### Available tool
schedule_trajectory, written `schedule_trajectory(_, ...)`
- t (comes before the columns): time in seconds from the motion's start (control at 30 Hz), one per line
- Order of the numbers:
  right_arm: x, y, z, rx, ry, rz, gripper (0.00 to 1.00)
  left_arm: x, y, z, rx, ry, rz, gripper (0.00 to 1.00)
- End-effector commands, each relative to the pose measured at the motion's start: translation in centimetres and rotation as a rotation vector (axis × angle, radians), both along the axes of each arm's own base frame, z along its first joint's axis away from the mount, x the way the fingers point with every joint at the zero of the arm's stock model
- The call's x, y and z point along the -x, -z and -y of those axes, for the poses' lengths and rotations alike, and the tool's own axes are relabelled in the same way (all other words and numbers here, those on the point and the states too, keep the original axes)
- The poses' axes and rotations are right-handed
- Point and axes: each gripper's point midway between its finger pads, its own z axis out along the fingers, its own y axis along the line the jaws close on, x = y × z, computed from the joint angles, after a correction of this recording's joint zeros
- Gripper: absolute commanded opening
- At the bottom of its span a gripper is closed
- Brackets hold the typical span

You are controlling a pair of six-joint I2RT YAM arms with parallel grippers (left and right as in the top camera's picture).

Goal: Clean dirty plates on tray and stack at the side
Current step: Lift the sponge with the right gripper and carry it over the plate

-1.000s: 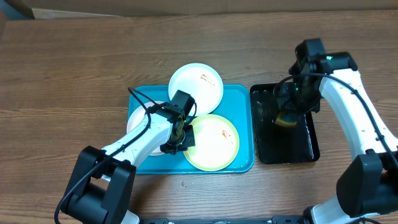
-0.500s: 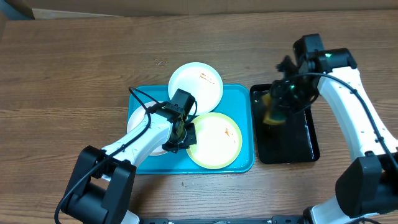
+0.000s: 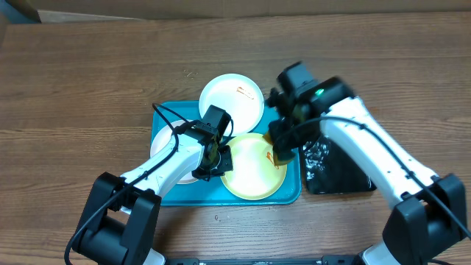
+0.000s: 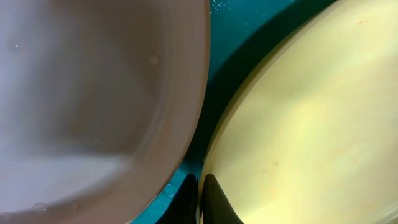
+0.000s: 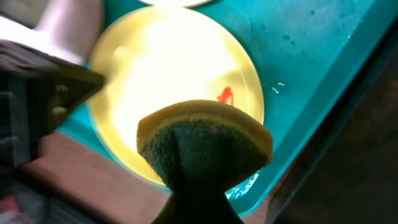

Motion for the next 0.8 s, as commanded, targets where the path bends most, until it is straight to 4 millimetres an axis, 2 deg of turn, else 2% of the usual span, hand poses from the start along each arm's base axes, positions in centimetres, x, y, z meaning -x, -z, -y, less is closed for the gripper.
schedule_trajectory(0.0, 0.1, 2.5, 1.2, 0.136, -0.005, 0.067, 0.04, -0.1, 0.2, 0.1, 0.000, 0.011, -0.004, 0.04)
schedule_trajectory(0.17, 0.2, 5.5, 0.5, 0.148, -0.035, 0.128, 0.04, -0.1, 0.2, 0.1, 0.000, 0.011, -0.004, 0.04)
schedule_trajectory(0.37, -0.1, 8.8, 0.8, 0.135, -0.029, 0.188, 0.04, -0.1, 0.2, 0.1, 0.001, 0.011, -0.004, 0.04)
schedule_trajectory(0.63, -0.2, 10.5, 0.9, 0.121, -0.045, 0.229, 0.04, -0.1, 0.2, 0.1, 0.001, 0.011, -0.003, 0.04)
schedule_trajectory(0.77, 0.0, 12.3, 1.1, 0.144, -0.049, 0.194, 0.04, -0.1, 0.2, 0.1, 0.001, 0.011, -0.004, 0.04)
